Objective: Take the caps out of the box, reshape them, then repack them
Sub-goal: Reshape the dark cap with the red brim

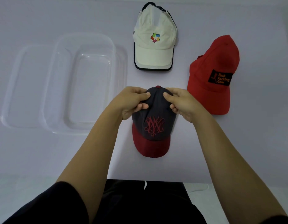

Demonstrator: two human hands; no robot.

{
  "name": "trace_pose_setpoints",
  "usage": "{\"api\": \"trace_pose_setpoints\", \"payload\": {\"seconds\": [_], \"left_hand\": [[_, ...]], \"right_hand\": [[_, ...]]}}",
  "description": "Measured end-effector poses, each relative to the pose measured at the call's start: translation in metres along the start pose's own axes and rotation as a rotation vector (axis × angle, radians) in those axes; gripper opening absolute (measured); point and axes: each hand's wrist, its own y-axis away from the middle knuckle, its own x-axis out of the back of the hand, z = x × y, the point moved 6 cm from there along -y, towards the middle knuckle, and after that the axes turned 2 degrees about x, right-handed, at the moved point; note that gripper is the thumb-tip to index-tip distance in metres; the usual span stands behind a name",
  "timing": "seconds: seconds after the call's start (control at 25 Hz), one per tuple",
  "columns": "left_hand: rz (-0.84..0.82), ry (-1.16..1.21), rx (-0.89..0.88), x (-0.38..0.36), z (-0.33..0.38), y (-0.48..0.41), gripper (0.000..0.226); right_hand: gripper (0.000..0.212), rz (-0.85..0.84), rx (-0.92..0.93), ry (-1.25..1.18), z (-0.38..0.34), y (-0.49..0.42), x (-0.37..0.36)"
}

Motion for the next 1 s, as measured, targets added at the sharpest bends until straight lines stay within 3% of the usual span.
{"api": "trace_pose_setpoints", "payload": {"seconds": [0.08,0.28,0.36,0.52,0.64,0.76,0.84,1.0], "left_hand": [[0.008,0.010,-0.004,0.000,-0.001,-0.002,0.020],[0.149,-0.336,-0.074,0.014,-0.003,-0.006,0.030],[0.215,-0.417,-0.131,0.021,0.000,-0.004,0.032],[0.271,-0.282,-0.184,0.032,-0.014,0.011,0.036],[0.345,-0.179,-0.196,0.034,-0.037,0.017,0.029],[0.299,-0.105,-0.194,0.027,-0.052,0.012,0.019],[0.292,-0.122,-0.269,0.027,-0.050,0.009,0.018],[0.385,-0.177,-0.313,0.030,-0.047,0.002,0.025]], "right_hand": [[0.020,0.000,0.008,0.080,-0.003,-0.002,0.000],[0.055,0.067,-0.013,0.458,-0.008,-0.007,0.009],[0.055,0.128,0.032,0.514,-0.011,-0.003,0.013],[0.041,0.056,-0.028,0.284,0.011,0.015,0.022],[0.038,0.063,0.003,0.247,0.034,0.025,0.019],[0.027,0.090,0.066,0.165,0.046,0.024,0.005],[0.015,0.125,0.101,0.101,0.048,0.022,0.000],[0.019,0.192,0.171,0.075,0.052,0.017,0.003]]}}
